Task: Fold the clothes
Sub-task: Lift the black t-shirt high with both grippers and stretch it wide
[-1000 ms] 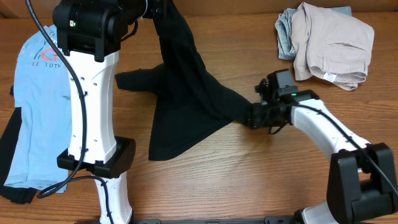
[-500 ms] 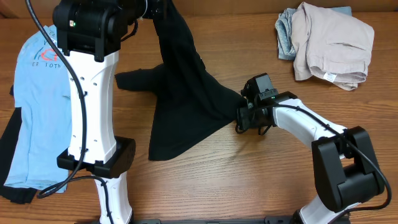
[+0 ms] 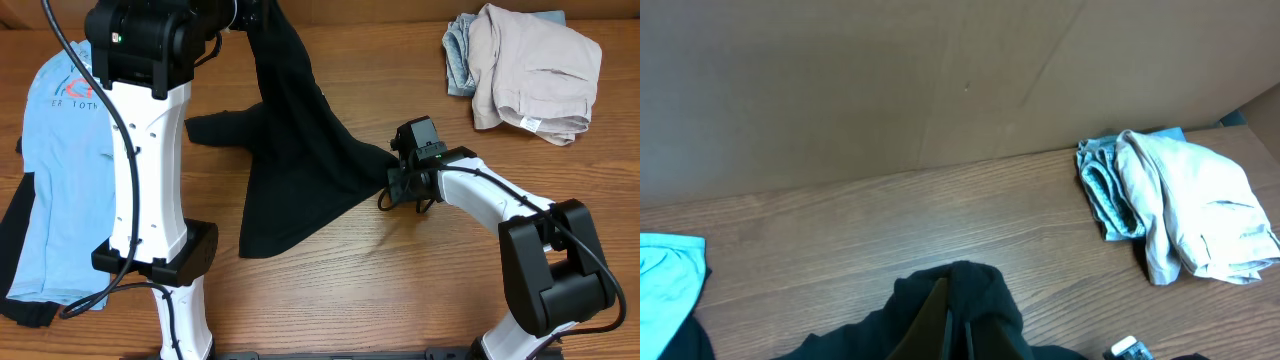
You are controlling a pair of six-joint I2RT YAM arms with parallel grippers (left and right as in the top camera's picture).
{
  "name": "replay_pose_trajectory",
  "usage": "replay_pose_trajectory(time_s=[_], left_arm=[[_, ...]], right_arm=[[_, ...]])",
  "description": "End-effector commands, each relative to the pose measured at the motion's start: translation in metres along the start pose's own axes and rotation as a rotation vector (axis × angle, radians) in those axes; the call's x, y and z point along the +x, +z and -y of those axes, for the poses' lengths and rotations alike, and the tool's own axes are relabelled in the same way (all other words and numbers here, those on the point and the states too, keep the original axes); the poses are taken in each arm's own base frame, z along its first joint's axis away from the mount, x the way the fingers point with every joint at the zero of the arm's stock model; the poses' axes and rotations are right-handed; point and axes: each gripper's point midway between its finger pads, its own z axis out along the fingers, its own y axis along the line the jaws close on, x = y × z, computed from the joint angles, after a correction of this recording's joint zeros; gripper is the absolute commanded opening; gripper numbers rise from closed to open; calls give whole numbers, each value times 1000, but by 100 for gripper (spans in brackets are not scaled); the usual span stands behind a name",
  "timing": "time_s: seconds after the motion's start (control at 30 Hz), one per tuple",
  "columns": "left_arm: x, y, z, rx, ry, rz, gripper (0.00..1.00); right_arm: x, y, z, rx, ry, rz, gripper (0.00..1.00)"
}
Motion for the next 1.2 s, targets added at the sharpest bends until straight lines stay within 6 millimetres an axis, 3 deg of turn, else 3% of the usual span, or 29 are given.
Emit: replay_pose_trajectory(time_s=[0.0,0.13,0.27,0.4,0.63,0.87,1.0,1.17], left_arm=[[-4,-10,7,20,4,21,4],[-9,-12,7,18,6,40,4],[-23,-23,8,20,12,103,4],[-47,-52,7,11,15,212,4],[-90,-141,4,-75,56,467,4],[-114,-248,6,-159,131,718,4],[-111,-294,3,-217,164,787,4],[-101,-333,-9,-310,141,829,4]], right_arm=[[11,12,1,-1,43,-46,12],[6,4,7,-2,85,-47,7],[-11,-29,19,-13,132,-21,5],[-41,-91,38,-14,191,68,4],[-94,-248,74,-25,218,350,4],[-105,-391,106,56,243,622,4],[-95,-447,111,101,228,723,4],[-75,-482,116,141,256,773,4]])
